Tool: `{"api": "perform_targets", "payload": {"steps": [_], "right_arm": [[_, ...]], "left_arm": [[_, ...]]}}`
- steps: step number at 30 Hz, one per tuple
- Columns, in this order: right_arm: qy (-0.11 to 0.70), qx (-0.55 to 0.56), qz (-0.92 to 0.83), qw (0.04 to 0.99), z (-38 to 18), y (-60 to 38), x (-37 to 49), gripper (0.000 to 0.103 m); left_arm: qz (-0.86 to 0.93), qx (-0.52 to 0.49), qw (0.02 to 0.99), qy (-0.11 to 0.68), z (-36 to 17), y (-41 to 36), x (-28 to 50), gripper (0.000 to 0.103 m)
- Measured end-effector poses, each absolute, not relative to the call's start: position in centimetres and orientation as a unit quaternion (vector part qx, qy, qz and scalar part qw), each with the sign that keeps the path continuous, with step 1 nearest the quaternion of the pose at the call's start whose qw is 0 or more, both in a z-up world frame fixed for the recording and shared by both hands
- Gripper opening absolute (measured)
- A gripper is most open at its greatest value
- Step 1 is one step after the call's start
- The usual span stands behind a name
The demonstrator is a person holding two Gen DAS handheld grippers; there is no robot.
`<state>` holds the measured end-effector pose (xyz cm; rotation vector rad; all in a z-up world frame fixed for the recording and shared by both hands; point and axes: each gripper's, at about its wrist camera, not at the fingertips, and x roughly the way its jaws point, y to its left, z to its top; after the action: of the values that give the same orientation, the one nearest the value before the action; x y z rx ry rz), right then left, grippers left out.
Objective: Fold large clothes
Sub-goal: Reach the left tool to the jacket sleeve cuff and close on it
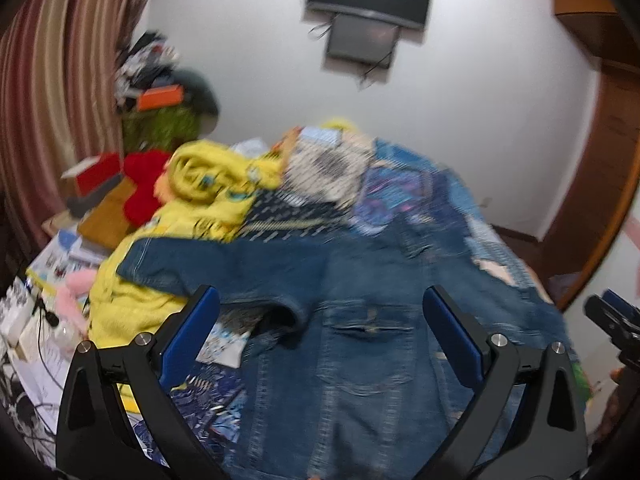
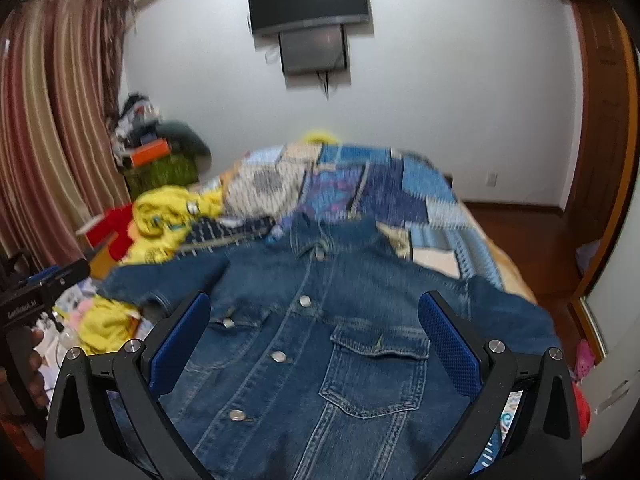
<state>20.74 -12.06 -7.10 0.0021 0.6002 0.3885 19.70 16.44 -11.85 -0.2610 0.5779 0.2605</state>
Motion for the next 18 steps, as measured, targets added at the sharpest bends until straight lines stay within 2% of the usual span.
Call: {"api": "perform_targets", "payload": {"steps": [6, 10, 18], "right_arm": [[0.349, -0.001, 0.183, 0.919, -10.1, -11.7, 24.0, 0.103], [0.37, 0.0, 0.176, 0.912, -11.3, -11.8, 25.3, 0.103], [0.393, -0.001, 0.158, 0.906, -12.8, -12.1, 27.5, 0.103]], "left_arm": [[0.141, -0.174, 0.911, 0.346, -17.7, 21.7, 22.5, 0.102], [0.116, -0.258, 0.882, 0.378, -21.5, 26.0, 24.3, 0.102], [0.091, -0.382, 0.83, 0.397, -27.1, 32.2, 27.2, 0.102]]}}
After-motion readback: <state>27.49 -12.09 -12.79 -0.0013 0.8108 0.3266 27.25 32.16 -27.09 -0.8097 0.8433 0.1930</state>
